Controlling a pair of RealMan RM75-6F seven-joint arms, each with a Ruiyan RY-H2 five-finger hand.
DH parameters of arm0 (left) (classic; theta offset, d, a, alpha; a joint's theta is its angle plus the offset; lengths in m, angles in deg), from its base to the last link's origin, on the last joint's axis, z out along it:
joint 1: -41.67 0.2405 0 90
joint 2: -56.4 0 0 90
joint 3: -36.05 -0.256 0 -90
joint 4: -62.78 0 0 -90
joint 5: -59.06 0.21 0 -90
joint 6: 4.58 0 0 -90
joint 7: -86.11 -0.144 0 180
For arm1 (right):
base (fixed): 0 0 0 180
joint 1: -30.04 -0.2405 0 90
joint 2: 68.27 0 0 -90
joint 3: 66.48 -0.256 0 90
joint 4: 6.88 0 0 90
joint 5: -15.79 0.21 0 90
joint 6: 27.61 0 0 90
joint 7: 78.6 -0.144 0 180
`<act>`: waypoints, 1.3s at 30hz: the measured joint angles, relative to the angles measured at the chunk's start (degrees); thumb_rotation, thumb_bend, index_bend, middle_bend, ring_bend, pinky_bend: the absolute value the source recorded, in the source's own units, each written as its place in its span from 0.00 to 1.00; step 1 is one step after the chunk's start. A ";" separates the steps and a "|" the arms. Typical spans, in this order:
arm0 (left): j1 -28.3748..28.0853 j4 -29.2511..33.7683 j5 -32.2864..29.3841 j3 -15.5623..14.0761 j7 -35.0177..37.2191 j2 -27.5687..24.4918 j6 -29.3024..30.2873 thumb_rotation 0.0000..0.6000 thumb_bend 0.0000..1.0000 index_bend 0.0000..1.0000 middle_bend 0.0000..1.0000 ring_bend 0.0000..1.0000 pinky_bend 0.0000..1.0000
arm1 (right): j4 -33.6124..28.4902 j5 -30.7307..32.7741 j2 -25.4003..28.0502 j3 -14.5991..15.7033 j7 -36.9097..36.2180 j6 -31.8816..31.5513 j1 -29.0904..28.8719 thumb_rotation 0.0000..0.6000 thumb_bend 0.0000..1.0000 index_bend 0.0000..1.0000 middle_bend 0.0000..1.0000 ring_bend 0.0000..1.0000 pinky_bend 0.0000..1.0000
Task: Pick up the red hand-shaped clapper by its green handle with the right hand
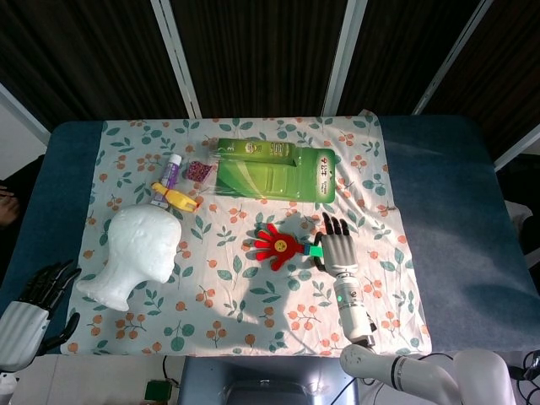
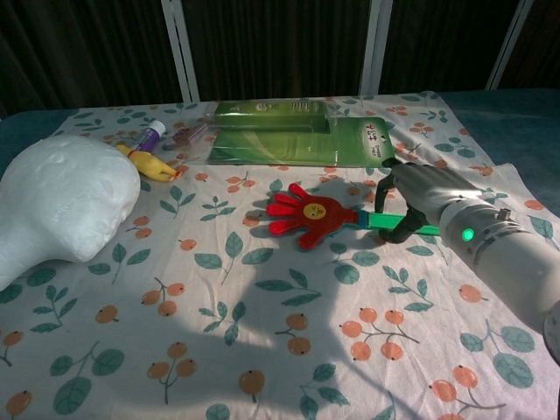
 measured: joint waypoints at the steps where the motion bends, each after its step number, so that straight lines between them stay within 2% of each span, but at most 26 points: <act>1: -0.01 -0.02 0.00 0.04 0.02 0.00 0.01 1.00 0.44 0.00 0.00 0.00 0.12 | 0.10 -0.23 -0.06 0.01 -0.30 -0.18 -0.03 1.00 0.44 0.68 0.18 0.00 0.00; 4: 0.08 -0.08 0.07 0.04 0.14 -0.01 0.28 1.00 0.44 0.00 0.00 0.00 0.12 | 0.52 -1.53 -0.25 0.14 -1.73 -0.89 -0.03 1.00 0.46 0.75 0.31 0.03 0.00; 6: 0.11 -0.11 0.05 0.04 0.19 -0.02 0.32 1.00 0.44 0.00 0.00 0.00 0.11 | 0.86 -2.46 -0.34 0.29 -2.82 -1.37 0.04 1.00 0.46 0.78 0.38 0.12 0.06; 8: 0.00 -0.16 -0.04 0.13 0.38 -0.06 0.22 1.00 0.44 0.00 0.00 0.00 0.11 | 1.11 -3.22 -0.33 0.46 -3.91 -1.71 0.17 1.00 0.46 0.80 0.45 0.24 0.18; 10: -0.16 -0.05 -0.10 0.24 0.32 -0.12 0.04 1.00 0.44 0.00 0.00 0.00 0.12 | 0.98 -3.75 -0.13 0.57 -4.96 -1.84 0.35 1.00 0.46 0.82 0.56 0.39 0.38; 12: -0.21 0.05 -0.13 0.27 0.21 -0.14 -0.04 1.00 0.44 0.00 0.00 0.00 0.11 | 0.84 -4.21 0.00 0.65 -5.65 -1.93 0.45 1.00 0.46 0.84 0.62 0.48 0.50; 17: -0.10 0.06 -0.10 0.27 -0.11 0.03 0.09 1.00 0.44 0.00 0.00 0.00 0.11 | 0.28 -6.82 0.71 1.59 -7.83 -2.45 0.89 1.00 0.47 0.88 0.74 0.61 0.61; 25: 0.05 -0.10 -0.05 0.17 -0.28 0.16 0.19 1.00 0.44 0.00 0.00 0.00 0.12 | -1.39 -8.04 1.56 1.55 -11.94 -2.83 1.80 1.00 0.47 0.96 0.91 0.81 0.91; 29: 0.05 -0.09 -0.10 0.12 -0.29 0.14 0.11 1.00 0.44 0.00 0.00 0.00 0.12 | -2.97 -6.81 2.01 0.42 -16.35 -1.49 2.53 1.00 0.48 0.97 0.94 0.84 0.95; 34: -0.26 0.28 -0.58 0.46 -0.22 -0.09 -0.35 1.00 0.44 0.00 0.00 0.00 0.12 | -6.45 -2.46 3.74 -2.60 -24.86 3.16 3.69 1.00 0.49 0.97 0.96 0.85 0.97; 39: 0.13 -0.16 -0.41 0.14 -0.31 0.23 -0.05 1.00 0.44 0.00 0.00 0.00 0.12 | -8.80 -1.08 5.61 -4.72 -32.87 6.36 4.82 1.00 0.49 0.98 0.97 0.86 0.97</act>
